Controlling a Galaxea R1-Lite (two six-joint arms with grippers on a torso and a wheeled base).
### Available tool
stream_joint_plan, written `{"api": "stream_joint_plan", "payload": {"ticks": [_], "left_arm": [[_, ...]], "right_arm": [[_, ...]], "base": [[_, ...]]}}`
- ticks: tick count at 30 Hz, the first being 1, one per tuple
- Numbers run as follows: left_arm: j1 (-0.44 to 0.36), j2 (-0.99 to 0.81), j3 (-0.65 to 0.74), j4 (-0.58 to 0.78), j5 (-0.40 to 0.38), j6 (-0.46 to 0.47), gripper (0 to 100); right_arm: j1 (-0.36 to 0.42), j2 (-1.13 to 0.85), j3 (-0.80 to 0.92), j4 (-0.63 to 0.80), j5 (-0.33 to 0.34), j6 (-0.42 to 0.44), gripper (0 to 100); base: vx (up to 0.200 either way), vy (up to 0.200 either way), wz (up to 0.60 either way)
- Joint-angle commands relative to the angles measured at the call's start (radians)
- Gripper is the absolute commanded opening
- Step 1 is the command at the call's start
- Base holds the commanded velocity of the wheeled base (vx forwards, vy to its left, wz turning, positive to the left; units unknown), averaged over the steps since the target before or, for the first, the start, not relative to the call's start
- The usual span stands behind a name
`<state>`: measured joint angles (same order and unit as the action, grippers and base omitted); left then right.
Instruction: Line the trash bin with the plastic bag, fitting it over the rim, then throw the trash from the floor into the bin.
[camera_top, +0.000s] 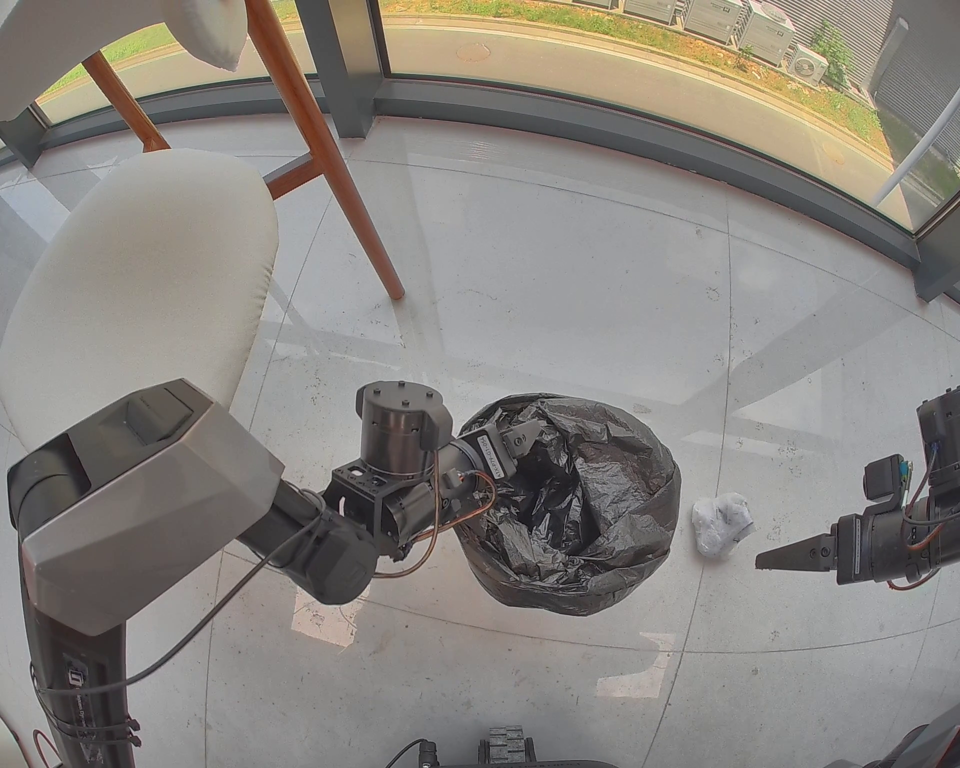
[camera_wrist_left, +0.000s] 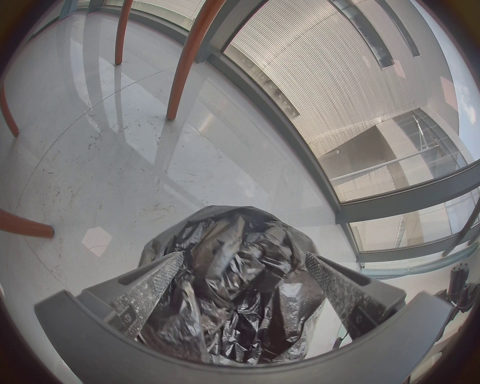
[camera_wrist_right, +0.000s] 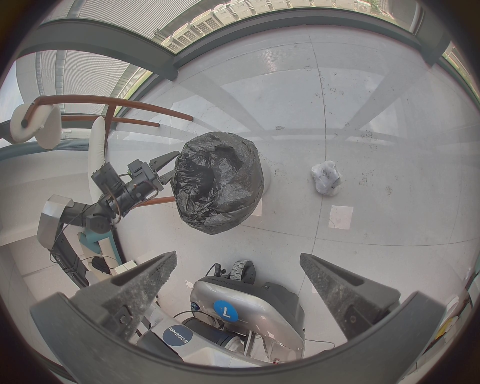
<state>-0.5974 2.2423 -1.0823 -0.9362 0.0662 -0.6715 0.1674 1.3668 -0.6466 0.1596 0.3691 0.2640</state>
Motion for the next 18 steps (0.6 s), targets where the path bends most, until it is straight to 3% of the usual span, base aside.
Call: {"api": "stream_joint_plan", "payload": {"ticks": [1, 7, 12, 18], "left_arm": [[-0.021, -0.015, 0.173, -0.136, 0.037, -0.016, 100], [-0.033, -0.038, 0.321, -0.251, 0.058, -0.017, 100], [-0.033, -0.124, 0.395, -0.257, 0.058, -0.034, 100], [-0.084, -0.187, 0.395, -0.268, 0.05, -0.053, 100]], "right_arm": [[0.001, 0.0, 0.002, 0.0, 0.001, 0.0, 100], [0.001, -0.003, 0.012, 0.0, 0.001, 0.0, 100], [0.001, -0.006, 0.016, 0.0, 0.001, 0.0, 100], [0.001, -0.006, 0.018, 0.0, 0.001, 0.0, 100]], "base": [[0.0, 0.0, 0.0], [0.0, 0.0, 0.0], [0.0, 0.0, 0.0], [0.0, 0.0, 0.0]]}}
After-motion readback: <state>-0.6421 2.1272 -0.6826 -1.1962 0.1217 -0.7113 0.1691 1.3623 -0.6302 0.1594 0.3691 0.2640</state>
